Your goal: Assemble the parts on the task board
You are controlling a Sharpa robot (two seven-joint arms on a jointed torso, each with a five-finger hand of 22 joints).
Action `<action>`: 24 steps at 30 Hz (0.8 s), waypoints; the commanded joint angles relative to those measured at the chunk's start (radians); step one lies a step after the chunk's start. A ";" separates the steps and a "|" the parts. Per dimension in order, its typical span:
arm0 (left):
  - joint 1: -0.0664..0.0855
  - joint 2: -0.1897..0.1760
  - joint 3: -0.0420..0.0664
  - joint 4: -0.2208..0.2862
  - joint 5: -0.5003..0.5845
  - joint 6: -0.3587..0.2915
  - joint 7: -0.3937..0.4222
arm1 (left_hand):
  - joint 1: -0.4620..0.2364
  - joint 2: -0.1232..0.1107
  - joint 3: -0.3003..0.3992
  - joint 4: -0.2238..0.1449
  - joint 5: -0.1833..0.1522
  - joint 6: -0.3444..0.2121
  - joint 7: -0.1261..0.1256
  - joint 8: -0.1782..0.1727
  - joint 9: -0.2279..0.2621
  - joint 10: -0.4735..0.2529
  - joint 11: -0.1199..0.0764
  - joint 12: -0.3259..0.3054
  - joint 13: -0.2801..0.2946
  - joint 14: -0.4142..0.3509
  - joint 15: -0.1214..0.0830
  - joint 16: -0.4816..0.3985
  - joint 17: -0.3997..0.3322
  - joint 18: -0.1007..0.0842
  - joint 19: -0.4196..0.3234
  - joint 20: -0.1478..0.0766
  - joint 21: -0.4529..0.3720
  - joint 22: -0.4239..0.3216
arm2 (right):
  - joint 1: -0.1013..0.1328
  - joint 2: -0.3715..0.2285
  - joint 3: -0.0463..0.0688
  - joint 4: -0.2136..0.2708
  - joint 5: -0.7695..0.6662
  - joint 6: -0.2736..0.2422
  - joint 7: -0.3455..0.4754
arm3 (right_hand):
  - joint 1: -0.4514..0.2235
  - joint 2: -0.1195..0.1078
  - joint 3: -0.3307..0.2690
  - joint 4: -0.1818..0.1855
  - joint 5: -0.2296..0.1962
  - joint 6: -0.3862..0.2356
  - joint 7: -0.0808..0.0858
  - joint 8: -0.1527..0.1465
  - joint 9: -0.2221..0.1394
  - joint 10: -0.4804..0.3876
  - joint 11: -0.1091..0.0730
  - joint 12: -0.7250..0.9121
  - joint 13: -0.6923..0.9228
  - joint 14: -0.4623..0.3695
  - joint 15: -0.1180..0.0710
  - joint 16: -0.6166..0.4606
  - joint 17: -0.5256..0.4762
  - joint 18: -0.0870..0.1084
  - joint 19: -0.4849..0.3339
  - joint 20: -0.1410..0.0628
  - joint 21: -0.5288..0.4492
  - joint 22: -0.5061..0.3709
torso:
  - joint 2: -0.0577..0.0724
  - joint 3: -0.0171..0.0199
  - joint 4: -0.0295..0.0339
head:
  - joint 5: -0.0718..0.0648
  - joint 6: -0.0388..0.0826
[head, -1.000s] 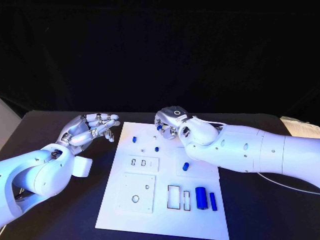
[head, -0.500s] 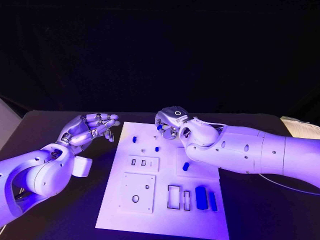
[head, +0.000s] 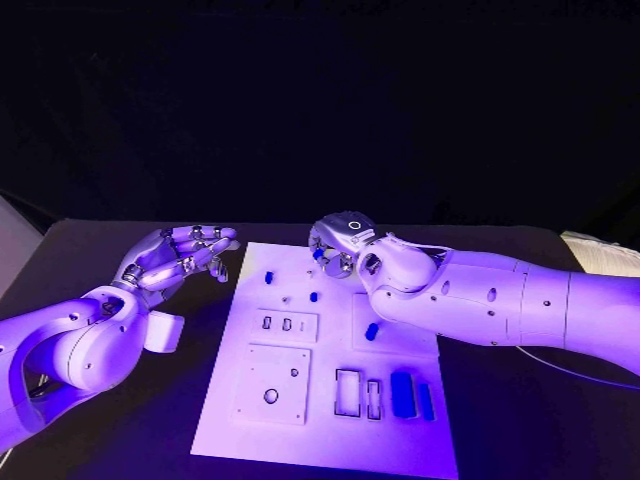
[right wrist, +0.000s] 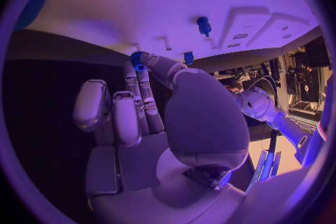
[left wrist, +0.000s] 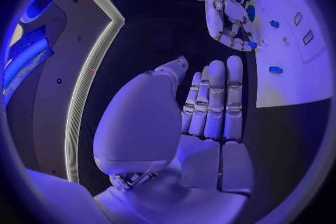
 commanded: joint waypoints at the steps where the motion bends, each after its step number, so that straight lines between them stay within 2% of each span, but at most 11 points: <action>1: 0.002 0.001 0.001 0.002 0.003 0.015 0.006 | 0.004 -0.009 0.005 -0.003 -0.003 -0.004 0.001 -0.004 0.000 -0.007 0.001 -0.006 -0.001 -0.007 0.003 0.004 0.001 0.013 -0.008 0.000 0.004 0.001 | -0.001 0.002 0.000 -0.004 -0.004 0.019 0.007 | 0.003 -0.009 0.001 0.003 0.002 -0.006 -0.001 0.001 0.002 0.035 -0.039 0.002 0.015 0.033 -0.003 0.006 0.000 -0.015 0.002 0.002 0.005 0.001 | 0.000 -0.0003 0.0002 | -0.001 -0.002; 6: 0.002 0.001 0.001 0.003 0.003 0.015 0.006 | 0.004 -0.009 0.005 -0.003 -0.003 -0.004 0.001 -0.004 0.000 -0.007 0.001 -0.006 -0.001 -0.007 0.003 0.004 0.001 0.013 -0.008 0.000 0.004 0.001 | -0.004 0.006 0.000 -0.009 0.001 0.025 0.010 | 0.001 -0.011 0.001 0.005 0.002 -0.008 -0.001 0.000 0.002 0.034 -0.039 0.001 0.015 0.033 -0.002 0.007 0.000 -0.015 0.000 0.002 0.004 -0.001 | 0.000 -0.0001 -0.0009 | 0.000 -0.003; 15: 0.002 0.000 0.001 0.004 0.003 0.015 0.006 | 0.004 -0.009 0.005 -0.003 -0.003 -0.004 0.001 -0.004 0.000 -0.007 0.001 -0.006 -0.001 -0.007 0.003 0.004 0.001 0.013 -0.008 0.000 0.004 0.001 | -0.009 0.015 0.000 -0.021 0.008 0.043 0.013 | -0.001 -0.012 0.002 0.007 0.002 -0.010 0.000 -0.001 0.003 0.031 -0.038 0.000 0.014 0.033 -0.002 0.007 -0.001 -0.015 -0.001 0.002 0.003 -0.002 | 0.000 -0.0001 0.0016 | 0.001 -0.007; 24: 0.002 0.000 0.001 0.003 0.003 0.015 0.006 | 0.004 -0.009 0.005 -0.003 -0.003 -0.004 0.001 -0.004 0.000 -0.007 0.001 -0.006 -0.001 -0.007 0.003 0.004 0.001 0.013 -0.008 0.000 0.004 0.001 | -0.012 0.019 0.000 -0.031 0.009 0.060 0.009 | -0.006 -0.017 0.003 0.011 0.001 -0.018 0.002 -0.006 0.005 0.022 -0.035 -0.001 0.011 0.031 0.000 0.006 -0.005 -0.013 -0.005 0.004 -0.003 -0.008 | 0.001 0.0000 -0.0013 | 0.001 -0.009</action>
